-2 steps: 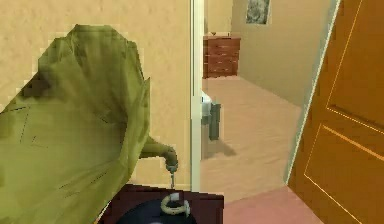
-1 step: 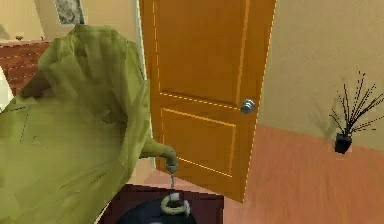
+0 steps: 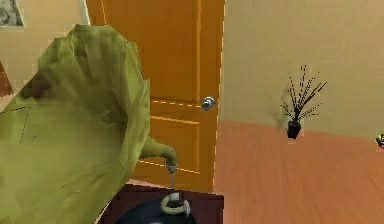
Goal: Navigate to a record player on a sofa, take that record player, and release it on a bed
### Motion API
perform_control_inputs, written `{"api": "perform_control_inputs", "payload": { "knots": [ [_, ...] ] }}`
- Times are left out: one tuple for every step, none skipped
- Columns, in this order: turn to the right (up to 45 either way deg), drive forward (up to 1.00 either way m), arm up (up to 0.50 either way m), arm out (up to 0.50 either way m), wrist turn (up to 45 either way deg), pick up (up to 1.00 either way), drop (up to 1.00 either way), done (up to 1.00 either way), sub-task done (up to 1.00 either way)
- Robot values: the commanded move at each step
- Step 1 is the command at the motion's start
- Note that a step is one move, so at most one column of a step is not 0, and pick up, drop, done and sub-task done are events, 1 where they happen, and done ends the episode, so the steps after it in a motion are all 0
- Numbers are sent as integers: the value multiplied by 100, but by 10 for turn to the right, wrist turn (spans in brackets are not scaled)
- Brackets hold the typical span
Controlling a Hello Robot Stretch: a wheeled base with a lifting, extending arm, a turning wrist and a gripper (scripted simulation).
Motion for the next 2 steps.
{"api": "perform_control_inputs", "payload": {
  "knots": [
    [-450,0,0,0,0,0,0,0,0],
    [-450,0,0,0,0,0,0,0,0]
  ]
}}
